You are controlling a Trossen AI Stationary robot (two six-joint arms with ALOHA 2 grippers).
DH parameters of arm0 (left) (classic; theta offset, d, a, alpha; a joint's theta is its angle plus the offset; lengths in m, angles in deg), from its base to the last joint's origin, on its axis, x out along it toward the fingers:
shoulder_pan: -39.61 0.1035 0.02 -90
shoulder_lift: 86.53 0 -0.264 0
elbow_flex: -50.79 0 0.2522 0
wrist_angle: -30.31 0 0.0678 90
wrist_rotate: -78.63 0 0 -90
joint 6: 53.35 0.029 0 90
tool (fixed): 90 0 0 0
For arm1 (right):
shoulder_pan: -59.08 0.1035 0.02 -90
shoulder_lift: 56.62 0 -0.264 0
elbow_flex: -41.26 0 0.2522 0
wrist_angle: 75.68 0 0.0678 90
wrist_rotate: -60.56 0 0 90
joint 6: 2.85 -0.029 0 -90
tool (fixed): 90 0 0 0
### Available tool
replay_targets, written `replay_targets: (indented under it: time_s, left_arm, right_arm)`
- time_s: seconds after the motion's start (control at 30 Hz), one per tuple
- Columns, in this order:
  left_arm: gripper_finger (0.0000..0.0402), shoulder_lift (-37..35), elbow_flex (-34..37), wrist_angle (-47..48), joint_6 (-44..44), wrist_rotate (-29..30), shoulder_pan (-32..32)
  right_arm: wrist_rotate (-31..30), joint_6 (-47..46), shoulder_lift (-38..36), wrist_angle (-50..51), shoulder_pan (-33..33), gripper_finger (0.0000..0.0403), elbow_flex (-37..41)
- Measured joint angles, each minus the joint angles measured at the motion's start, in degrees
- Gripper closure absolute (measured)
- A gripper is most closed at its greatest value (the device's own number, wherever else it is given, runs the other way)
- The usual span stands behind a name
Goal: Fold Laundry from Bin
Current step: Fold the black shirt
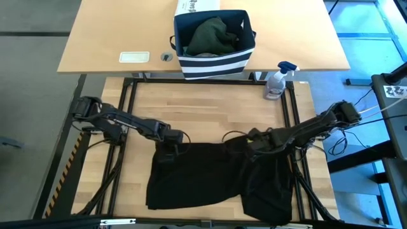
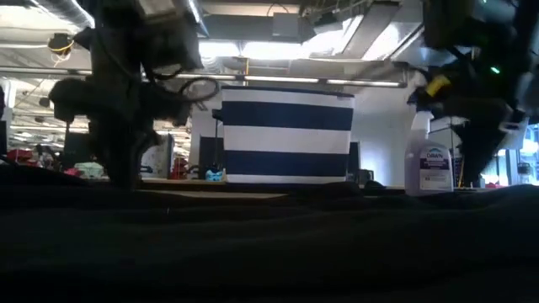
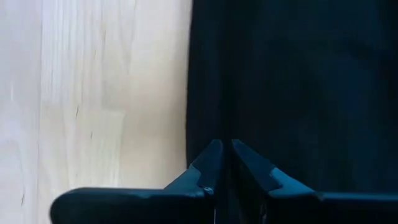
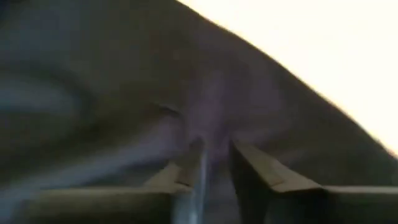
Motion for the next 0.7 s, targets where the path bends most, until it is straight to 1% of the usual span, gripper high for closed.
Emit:
replay_targets:
  time_s: [0.1, 0.17, 0.27, 0.37, 0.53, 0.7]
  left_arm:
    - [0.0375, 1.0, 0.0, 2.7, -1.6, 0.0, 0.6]
    - [0.0375, 1.2, -0.2, 4.5, -2.7, -0.1, 0.9]
    - [0.0375, 1.2, -0.2, 8.0, -4.7, -0.4, 1.2]
    - [0.0375, 1.2, -0.2, 10.3, -6.3, -1.6, 1.2]
    - [0.0375, 1.2, -0.1, 12.0, -8.2, -2.3, 1.3]
    - [0.0375, 1.2, 0.0, 12.4, -9.4, 0.7, 3.0]
  right_arm:
    - [2.2, -5.1, -2.6, 0.5, -0.4, 0.0384, 5.0]
    - [4.0, -7.9, -3.5, 0.7, -0.6, 0.0397, 7.9]
    - [5.4, -10.6, -3.7, 0.5, -2.2, 0.0385, 11.2]
    - [5.8, -10.2, -3.9, -0.9, -5.3, 0.0371, 13.0]
    - [3.6, -3.4, -3.6, -2.7, -13.0, 0.0369, 12.7]
    - [2.2, 7.5, -3.5, -7.9, -23.4, 0.0379, 12.2]
